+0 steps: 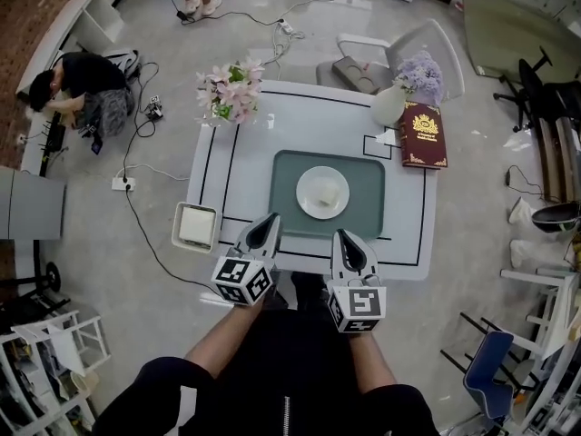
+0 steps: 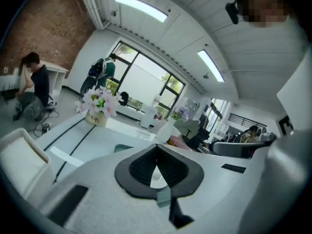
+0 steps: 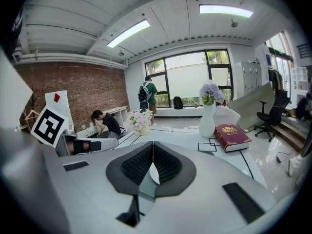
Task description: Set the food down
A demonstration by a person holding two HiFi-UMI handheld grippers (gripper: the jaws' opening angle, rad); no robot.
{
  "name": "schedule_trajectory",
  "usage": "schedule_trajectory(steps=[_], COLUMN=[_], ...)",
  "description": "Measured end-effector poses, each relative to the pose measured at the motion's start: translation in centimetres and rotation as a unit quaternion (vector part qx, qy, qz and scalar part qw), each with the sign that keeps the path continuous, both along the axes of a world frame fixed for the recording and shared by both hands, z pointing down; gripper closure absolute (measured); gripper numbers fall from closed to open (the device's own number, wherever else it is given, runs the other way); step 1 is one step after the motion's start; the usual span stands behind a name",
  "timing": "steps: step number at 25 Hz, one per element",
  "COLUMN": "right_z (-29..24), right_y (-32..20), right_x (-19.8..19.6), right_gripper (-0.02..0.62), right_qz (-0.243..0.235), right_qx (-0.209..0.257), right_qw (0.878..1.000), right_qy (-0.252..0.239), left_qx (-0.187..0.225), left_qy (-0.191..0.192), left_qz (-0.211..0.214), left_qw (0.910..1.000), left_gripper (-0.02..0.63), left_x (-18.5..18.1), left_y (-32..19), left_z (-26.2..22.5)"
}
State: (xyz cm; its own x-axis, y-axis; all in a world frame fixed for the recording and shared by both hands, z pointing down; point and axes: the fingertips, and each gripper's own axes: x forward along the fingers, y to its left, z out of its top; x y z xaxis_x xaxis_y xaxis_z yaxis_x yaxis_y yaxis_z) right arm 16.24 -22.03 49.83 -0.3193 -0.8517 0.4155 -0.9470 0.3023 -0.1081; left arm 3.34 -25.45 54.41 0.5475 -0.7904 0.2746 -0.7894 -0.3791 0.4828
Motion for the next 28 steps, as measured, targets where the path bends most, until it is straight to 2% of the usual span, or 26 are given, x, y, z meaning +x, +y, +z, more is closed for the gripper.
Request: schedule_trajectory(steps=[6,11,18,21,28], right_z=[-1.8,-3.4,-4.1,-4.0,-4.1], right_y=[4.2,7.8,12.2,13.5,14.9], right_x=[-4.5,-6.9,-8.6,-9.3,-11.4], right_gripper=[0.586,0.586,0.588,0.588,0.588], right_qz=[-0.011,-0.007,0.009,0.014,0.010], right_qx=[0.022,0.042,0.054,0.054,0.057], right_qw=[1.000,0.999,0.998,0.998,0.998], right_qy=[-0.007,-0.008,-0.010,-0.012,-0.014], left_qx=[0.085,0.131,0.139,0.138,0.138], left_qy=[-0.073,-0.101,-0.109,-0.101,-0.092], left_qz=[0.045,0.076,0.112,0.120,0.110], left_qw=[0.9928,0.9833,0.9778,0.9779,0.9800], left_gripper=[0.601,0.601,0.601,0.601,0.601], left_x=[-2.4,-3.6,-4.2,-4.8,-7.1], left_y=[5.6,9.7,13.5,14.4,15.2], left_z=[-4.7,-6.9,-7.5,-7.4,-7.4])
